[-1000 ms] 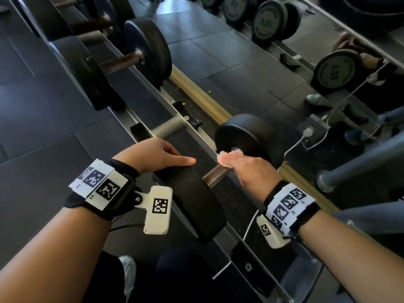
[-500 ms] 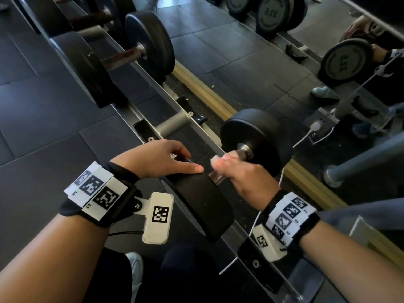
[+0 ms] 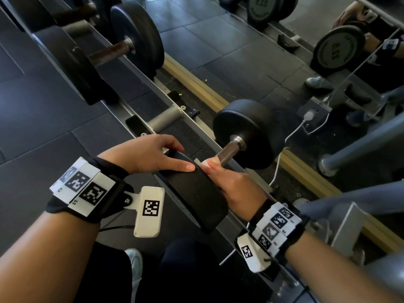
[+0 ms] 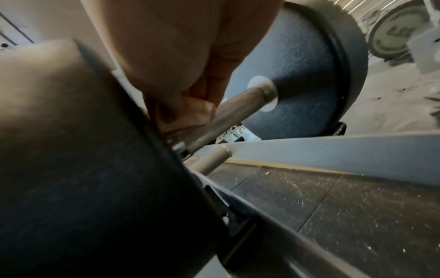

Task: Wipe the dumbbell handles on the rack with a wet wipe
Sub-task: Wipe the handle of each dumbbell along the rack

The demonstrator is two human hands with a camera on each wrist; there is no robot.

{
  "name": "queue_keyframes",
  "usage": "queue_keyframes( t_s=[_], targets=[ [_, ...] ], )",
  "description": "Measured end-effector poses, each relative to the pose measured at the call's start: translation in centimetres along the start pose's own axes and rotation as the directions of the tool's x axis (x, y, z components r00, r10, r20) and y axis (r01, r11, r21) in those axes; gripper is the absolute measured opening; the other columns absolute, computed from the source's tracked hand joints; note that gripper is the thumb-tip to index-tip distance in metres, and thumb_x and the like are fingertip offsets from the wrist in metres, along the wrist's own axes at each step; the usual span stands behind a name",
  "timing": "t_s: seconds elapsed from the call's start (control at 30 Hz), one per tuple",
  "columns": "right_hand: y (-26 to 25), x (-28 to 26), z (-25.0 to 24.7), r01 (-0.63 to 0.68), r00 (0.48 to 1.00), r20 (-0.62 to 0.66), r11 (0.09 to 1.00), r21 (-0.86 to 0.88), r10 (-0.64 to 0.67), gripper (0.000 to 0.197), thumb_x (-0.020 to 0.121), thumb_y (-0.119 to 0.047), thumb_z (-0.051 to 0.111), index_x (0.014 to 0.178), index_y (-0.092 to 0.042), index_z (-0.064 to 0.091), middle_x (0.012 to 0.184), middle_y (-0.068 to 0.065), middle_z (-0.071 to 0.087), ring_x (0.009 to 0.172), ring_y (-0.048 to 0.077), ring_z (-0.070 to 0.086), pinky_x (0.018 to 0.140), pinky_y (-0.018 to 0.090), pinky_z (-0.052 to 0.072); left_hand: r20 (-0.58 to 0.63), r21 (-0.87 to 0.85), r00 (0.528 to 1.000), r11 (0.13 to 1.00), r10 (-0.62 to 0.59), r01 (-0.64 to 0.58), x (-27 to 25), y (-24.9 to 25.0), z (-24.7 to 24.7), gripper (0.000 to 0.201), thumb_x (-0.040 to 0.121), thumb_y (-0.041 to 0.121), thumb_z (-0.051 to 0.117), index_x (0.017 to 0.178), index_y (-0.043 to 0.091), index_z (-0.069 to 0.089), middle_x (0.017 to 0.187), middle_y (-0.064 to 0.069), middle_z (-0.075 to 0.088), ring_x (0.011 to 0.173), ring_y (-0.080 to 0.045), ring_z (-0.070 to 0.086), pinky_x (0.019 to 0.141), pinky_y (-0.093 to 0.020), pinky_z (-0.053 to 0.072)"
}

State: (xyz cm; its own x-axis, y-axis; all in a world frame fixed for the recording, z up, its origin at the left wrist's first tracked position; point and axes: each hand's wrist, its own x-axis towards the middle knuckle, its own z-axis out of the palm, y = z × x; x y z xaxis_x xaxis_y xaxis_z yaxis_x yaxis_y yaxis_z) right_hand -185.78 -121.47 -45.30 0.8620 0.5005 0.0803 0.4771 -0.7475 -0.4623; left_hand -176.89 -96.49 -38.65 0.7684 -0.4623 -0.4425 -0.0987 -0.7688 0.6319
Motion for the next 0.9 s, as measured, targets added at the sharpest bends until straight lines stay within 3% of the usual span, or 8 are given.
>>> queue_keyframes(
  t_s=[0.1, 0.23, 0.5, 0.6, 0.67, 0.73, 0.83, 0.9],
  targets=[
    [1.2, 0.4, -1.1, -0.013, 0.998, -0.068, 1.000, 0.001, 0.013, 0.050, 0.099, -0.011, 0.035, 0.147, -0.026, 0.039, 0.148, 0.003, 0.051, 0.138, 0.014, 0.046, 0.116, 0.037, 0.038, 0.004, 0.011, 1.000, 1.000, -0.010, 0.010, -0.1, -0.1, 0.0, 0.085, 0.048, 0.086, 0.058, 0.122, 0.044, 0.055, 0.126, 0.013, 0.055, 0.118, -0.012, 0.051, 0.095, -0.032, 0.040],
    [4.0, 1.2, -2.6, -0.253, 0.940, -0.223, 0.966, 0.056, 0.259, 0.048, 0.100, 0.003, 0.043, 0.143, -0.018, 0.047, 0.149, -0.001, 0.047, 0.144, 0.012, 0.035, 0.118, 0.040, 0.034, 0.013, -0.001, 1.000, 1.000, -0.021, 0.021, -0.2, 0.0, 0.1, 0.086, 0.048, 0.084, 0.058, 0.123, 0.042, 0.055, 0.130, 0.010, 0.052, 0.120, -0.013, 0.050, 0.098, -0.034, 0.040],
    [1.1, -1.6, 1.0, -0.024, 0.995, -0.095, 0.997, 0.071, 0.031, 0.059, 0.100, -0.002, 0.046, 0.150, -0.030, 0.032, 0.155, -0.002, 0.041, 0.144, 0.010, 0.035, 0.117, 0.039, 0.036, 0.016, -0.004, 0.999, 0.999, -0.035, 0.035, -0.1, 0.0, 0.0, 0.089, 0.045, 0.084, 0.058, 0.122, 0.042, 0.056, 0.130, 0.007, 0.053, 0.119, -0.016, 0.051, 0.100, -0.035, 0.040],
    [3.0, -0.7, -0.6, -0.134, 0.967, -0.210, 0.988, 0.074, 0.147, 0.061, 0.096, 0.011, 0.042, 0.146, -0.025, 0.040, 0.152, -0.003, 0.043, 0.144, 0.010, 0.036, 0.118, 0.037, 0.034, 0.009, -0.005, 0.999, 0.999, -0.034, 0.034, -0.1, 0.1, 0.0, 0.087, 0.045, 0.084, 0.059, 0.121, 0.042, 0.057, 0.128, 0.008, 0.054, 0.117, -0.015, 0.053, 0.096, -0.033, 0.039],
    [4.1, -0.4, -1.2, -0.240, 0.912, -0.305, 0.960, 0.147, 0.274, 0.052, 0.100, 0.003, 0.042, 0.145, -0.024, 0.044, 0.149, -0.004, 0.045, 0.141, 0.007, 0.037, 0.117, 0.035, 0.034, 0.005, -0.010, 0.999, 0.999, -0.038, 0.038, -0.2, 0.1, 0.0, 0.086, 0.045, 0.084, 0.060, 0.120, 0.042, 0.057, 0.126, 0.009, 0.055, 0.116, -0.014, 0.053, 0.096, -0.033, 0.039],
    [3.7, -0.6, -0.3, -0.271, 0.892, -0.317, 0.942, 0.198, 0.323, 0.050, 0.101, -0.002, 0.045, 0.145, -0.026, 0.044, 0.147, -0.007, 0.046, 0.138, 0.003, 0.039, 0.116, 0.030, 0.035, -0.001, -0.005, 0.999, 0.999, -0.032, 0.032, -0.2, 0.1, 0.0, 0.085, 0.046, 0.084, 0.059, 0.120, 0.042, 0.057, 0.124, 0.009, 0.057, 0.115, -0.015, 0.054, 0.098, -0.034, 0.041],
    [1.7, -1.9, 1.7, -0.225, 0.917, -0.263, 0.933, 0.279, 0.300, 0.051, 0.101, -0.004, 0.048, 0.144, -0.031, 0.045, 0.139, -0.015, 0.050, 0.128, -0.007, 0.046, 0.110, 0.019, 0.040, -0.005, 0.008, 1.000, 1.000, -0.030, 0.030, -0.2, 0.2, 0.0, 0.086, 0.046, 0.084, 0.059, 0.120, 0.041, 0.057, 0.122, 0.009, 0.058, 0.113, -0.014, 0.055, 0.094, -0.033, 0.041],
    [0.6, -2.8, 2.4, -0.171, 0.948, -0.201, 0.928, 0.331, 0.246, 0.053, 0.099, -0.002, 0.050, 0.143, -0.032, 0.048, 0.141, -0.014, 0.053, 0.128, -0.006, 0.050, 0.108, 0.016, 0.040, -0.002, 0.013, 0.999, 0.999, -0.032, 0.032, -0.1, 0.3, 0.0, 0.087, 0.045, 0.084, 0.059, 0.120, 0.041, 0.057, 0.122, 0.009, 0.057, 0.113, -0.014, 0.055, 0.092, -0.031, 0.040]
  ],
)
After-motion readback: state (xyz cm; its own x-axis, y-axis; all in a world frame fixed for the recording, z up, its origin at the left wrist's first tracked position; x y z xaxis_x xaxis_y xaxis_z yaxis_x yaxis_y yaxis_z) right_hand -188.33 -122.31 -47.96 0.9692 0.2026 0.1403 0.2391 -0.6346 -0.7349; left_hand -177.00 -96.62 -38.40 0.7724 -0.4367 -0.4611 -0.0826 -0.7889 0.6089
